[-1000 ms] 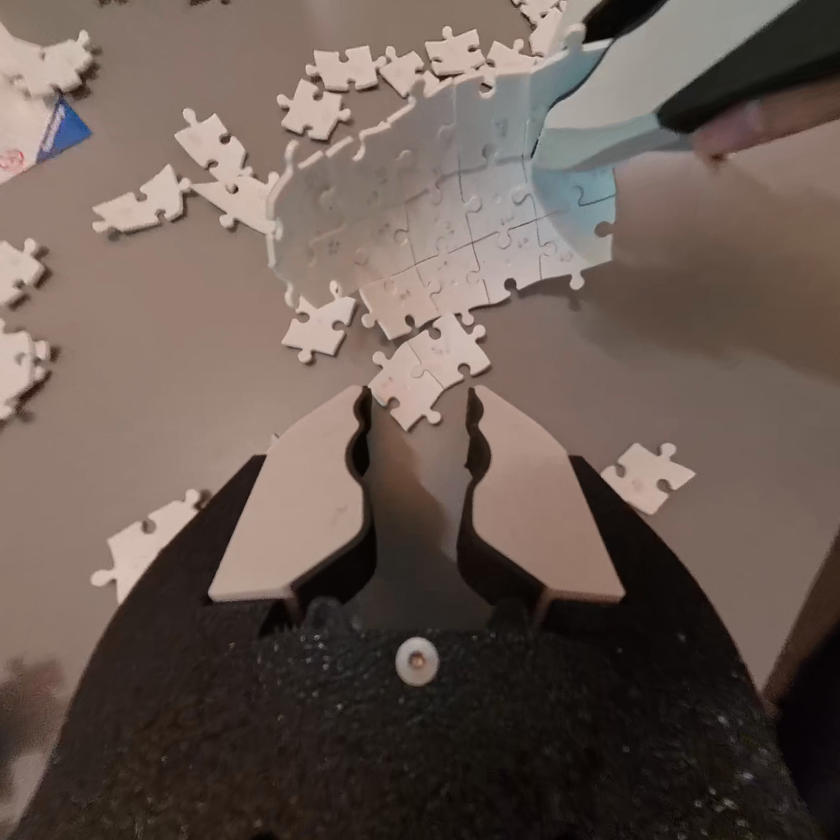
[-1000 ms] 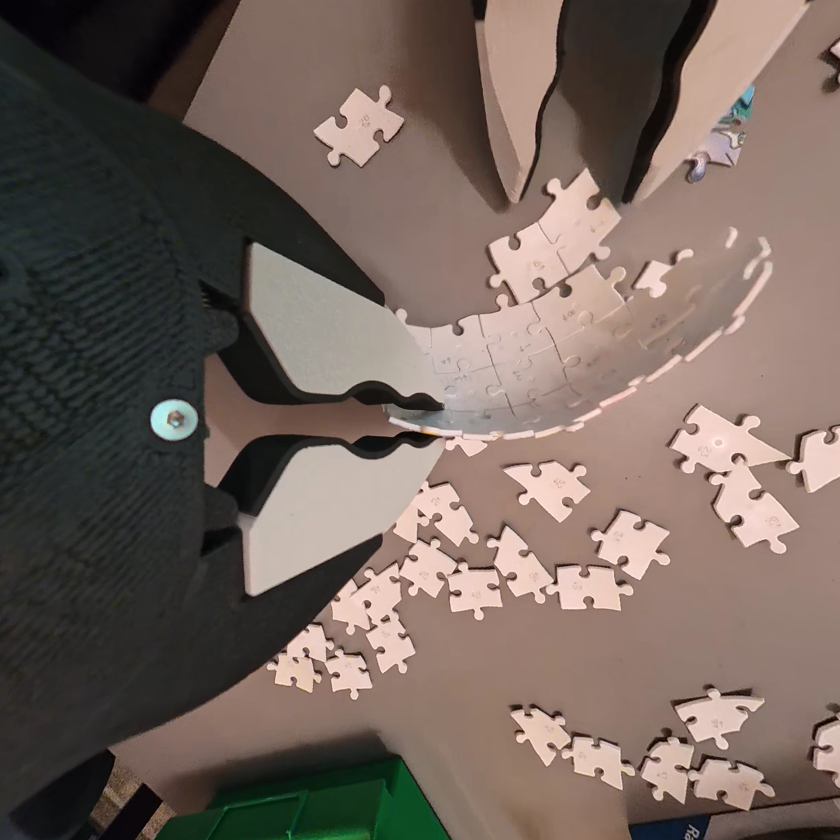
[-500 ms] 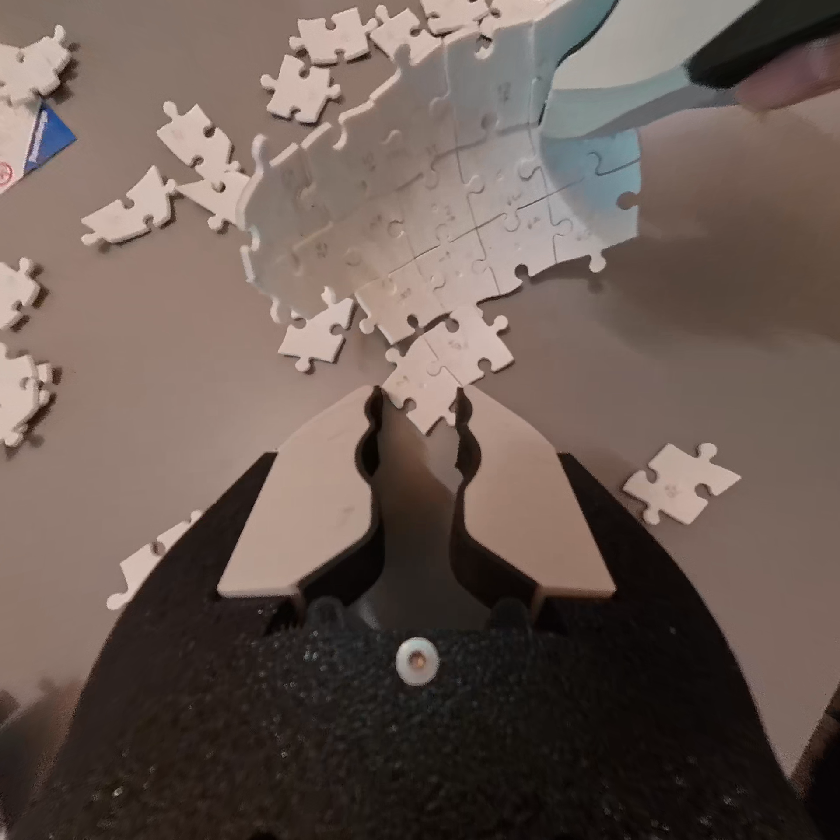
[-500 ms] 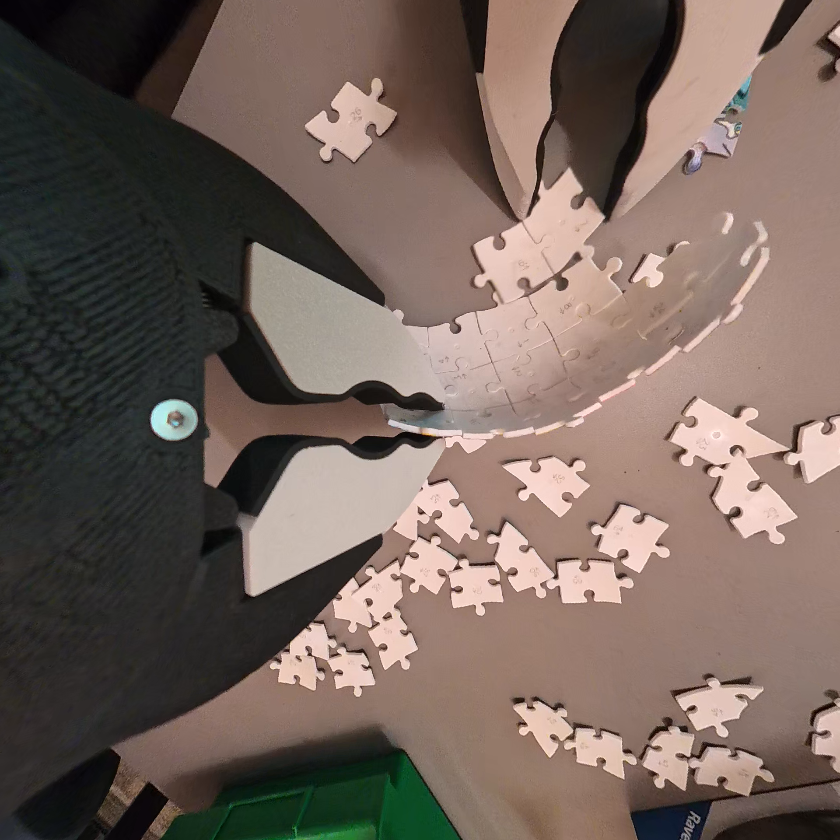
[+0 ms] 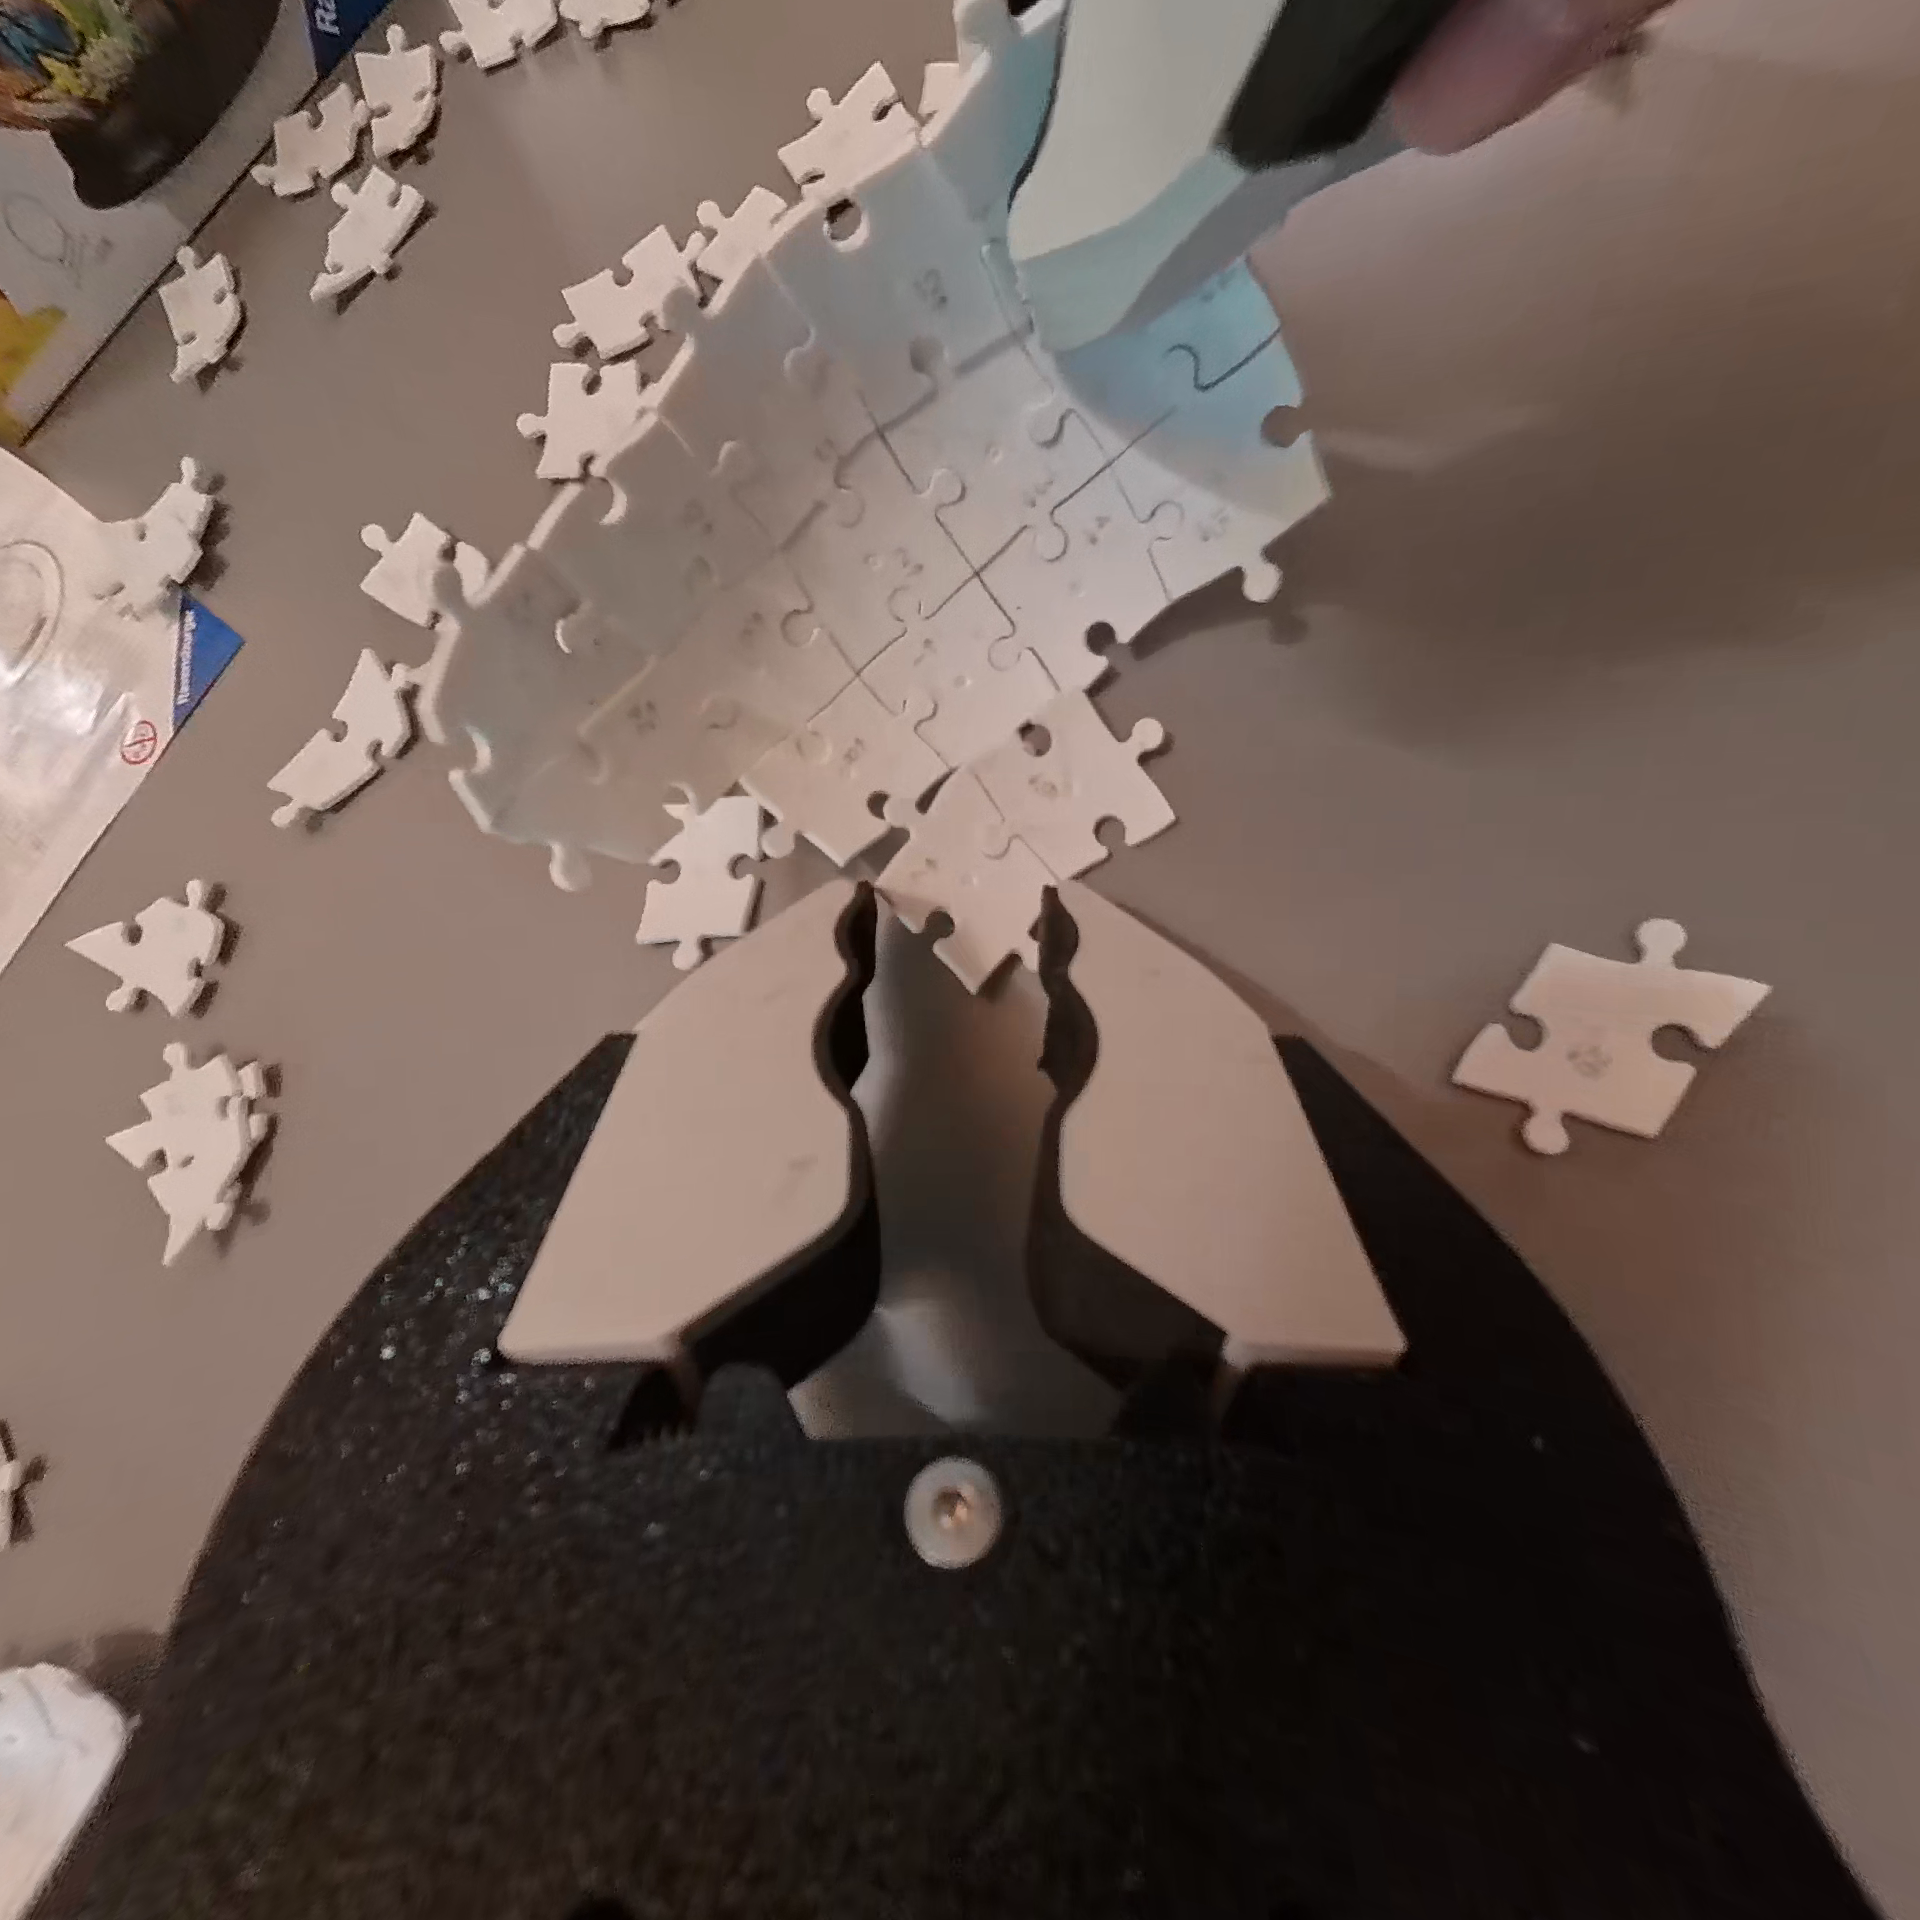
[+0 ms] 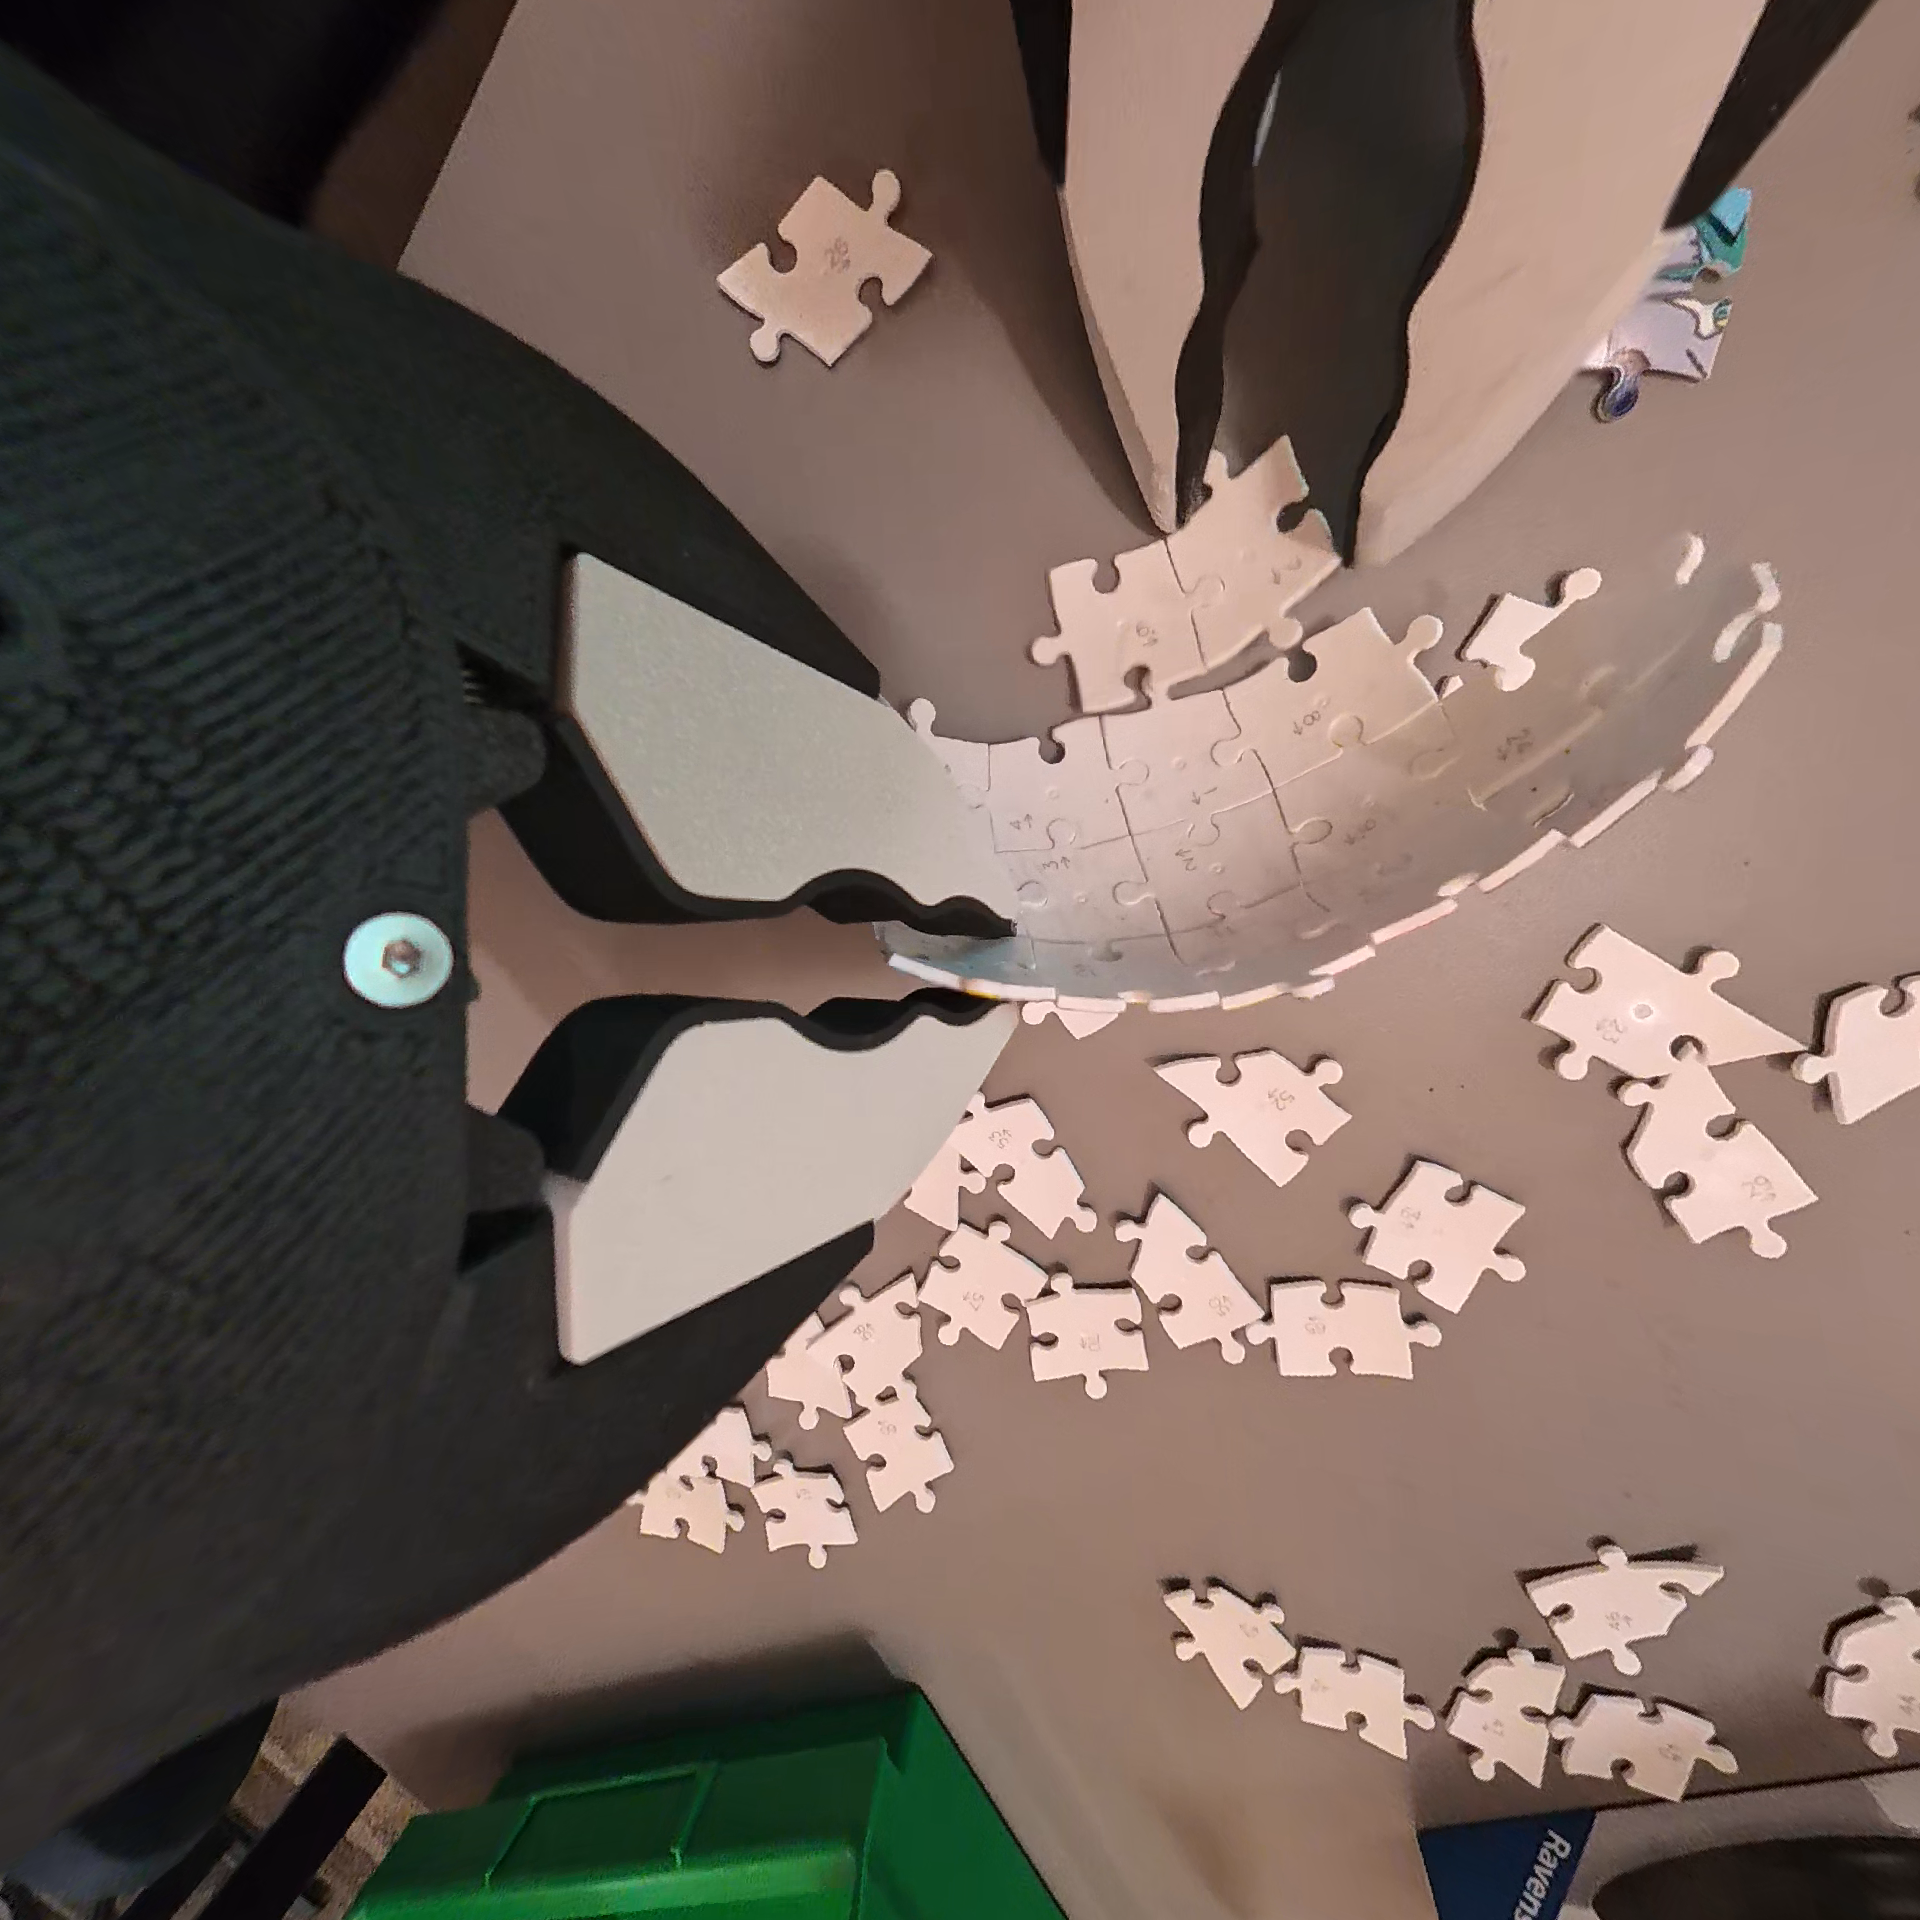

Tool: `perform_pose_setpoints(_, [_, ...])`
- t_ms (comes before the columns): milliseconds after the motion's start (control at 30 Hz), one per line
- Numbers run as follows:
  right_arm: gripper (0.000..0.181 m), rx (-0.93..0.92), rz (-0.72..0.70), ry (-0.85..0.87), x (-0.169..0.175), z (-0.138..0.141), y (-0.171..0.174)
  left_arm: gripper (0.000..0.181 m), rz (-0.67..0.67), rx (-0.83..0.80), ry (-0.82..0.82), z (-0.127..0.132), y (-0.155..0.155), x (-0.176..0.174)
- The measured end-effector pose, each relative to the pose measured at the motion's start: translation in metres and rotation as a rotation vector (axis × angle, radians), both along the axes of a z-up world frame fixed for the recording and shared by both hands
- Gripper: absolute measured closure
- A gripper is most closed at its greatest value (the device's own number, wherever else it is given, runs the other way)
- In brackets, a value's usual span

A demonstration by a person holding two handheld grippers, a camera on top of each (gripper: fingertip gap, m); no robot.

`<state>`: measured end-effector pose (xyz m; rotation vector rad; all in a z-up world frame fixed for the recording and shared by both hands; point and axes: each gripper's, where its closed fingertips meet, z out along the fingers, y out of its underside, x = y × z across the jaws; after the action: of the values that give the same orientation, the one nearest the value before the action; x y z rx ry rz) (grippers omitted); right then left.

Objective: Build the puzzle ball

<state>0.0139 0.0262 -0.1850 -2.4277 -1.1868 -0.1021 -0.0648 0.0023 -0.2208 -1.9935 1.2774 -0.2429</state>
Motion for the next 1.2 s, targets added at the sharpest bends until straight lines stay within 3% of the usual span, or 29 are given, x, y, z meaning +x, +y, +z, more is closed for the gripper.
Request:
perform_pose_setpoints(300, [0.173, 0.029, 0.015, -0.022, -0.003, 0.003, -0.001, 0.150, 0.017, -0.011, 0.018, -0.001, 0.007, -0.002])
perform_pose_setpoints(933, [0.173, 0.053, 0.031, -0.042, -0.004, 0.004, 0.003, 0.147, -0.098, 0.048, 0.024, 0.002, 0.000, 0.003])
perform_pose_setpoints(1200, [0.173, 0.052, 0.026, -0.036, -0.004, 0.003, 0.003, 0.154, 0.022, -0.007, 0.033, -0.001, -0.011, 0.005])
